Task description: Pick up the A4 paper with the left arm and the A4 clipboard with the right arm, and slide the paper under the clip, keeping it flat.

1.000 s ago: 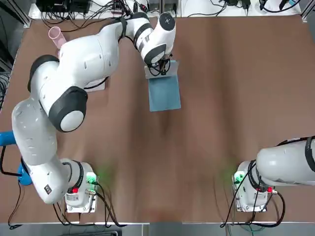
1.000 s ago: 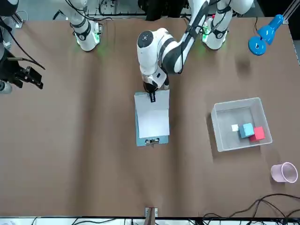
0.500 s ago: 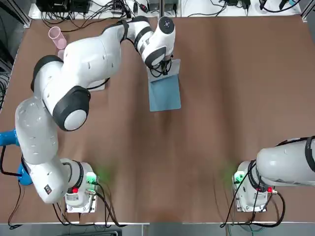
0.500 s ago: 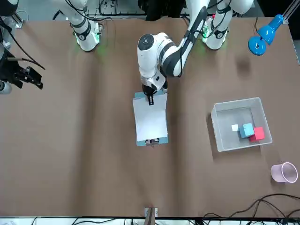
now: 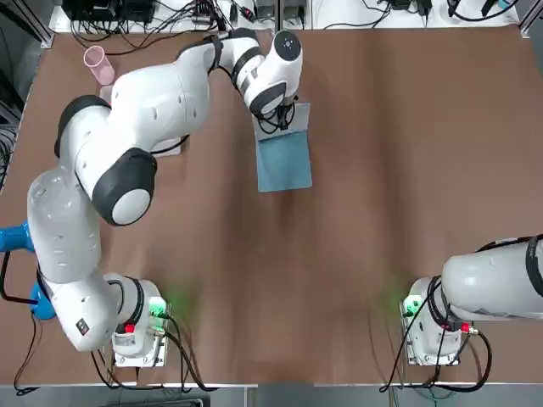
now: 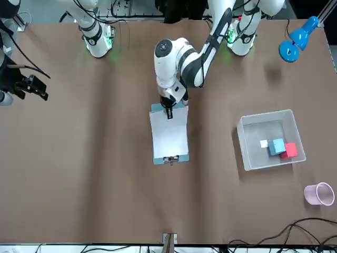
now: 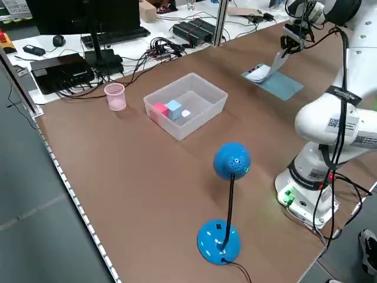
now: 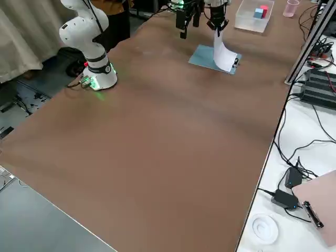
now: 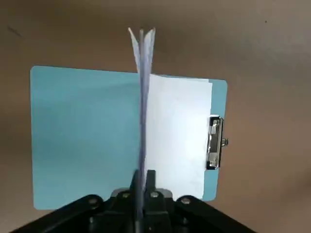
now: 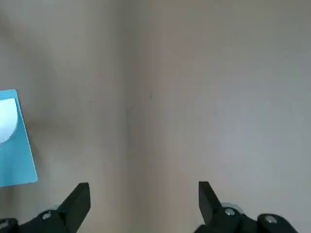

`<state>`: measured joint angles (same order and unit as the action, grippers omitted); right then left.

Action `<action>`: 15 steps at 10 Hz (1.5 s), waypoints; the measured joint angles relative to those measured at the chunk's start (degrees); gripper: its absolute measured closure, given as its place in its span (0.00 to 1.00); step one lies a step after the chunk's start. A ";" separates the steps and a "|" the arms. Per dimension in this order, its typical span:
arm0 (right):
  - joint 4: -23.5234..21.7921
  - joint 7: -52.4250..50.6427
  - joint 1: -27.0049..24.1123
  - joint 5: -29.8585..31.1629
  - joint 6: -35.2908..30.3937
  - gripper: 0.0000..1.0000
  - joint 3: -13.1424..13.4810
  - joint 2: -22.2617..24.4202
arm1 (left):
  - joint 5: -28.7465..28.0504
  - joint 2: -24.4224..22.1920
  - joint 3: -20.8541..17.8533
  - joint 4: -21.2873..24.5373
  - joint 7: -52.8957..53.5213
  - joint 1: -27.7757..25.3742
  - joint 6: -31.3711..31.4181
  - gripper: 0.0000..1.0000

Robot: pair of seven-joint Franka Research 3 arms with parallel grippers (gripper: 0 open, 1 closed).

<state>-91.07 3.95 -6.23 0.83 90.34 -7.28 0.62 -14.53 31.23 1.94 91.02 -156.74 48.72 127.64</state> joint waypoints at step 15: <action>-0.01 0.00 -0.10 0.00 0.03 0.01 0.23 0.00 | 1.44 -12.17 -0.51 -5.83 29.58 -8.98 -15.12 0.00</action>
<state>-91.07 3.95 -6.34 0.83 90.36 -7.04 0.62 -13.09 19.06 1.43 85.19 -127.16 39.74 112.52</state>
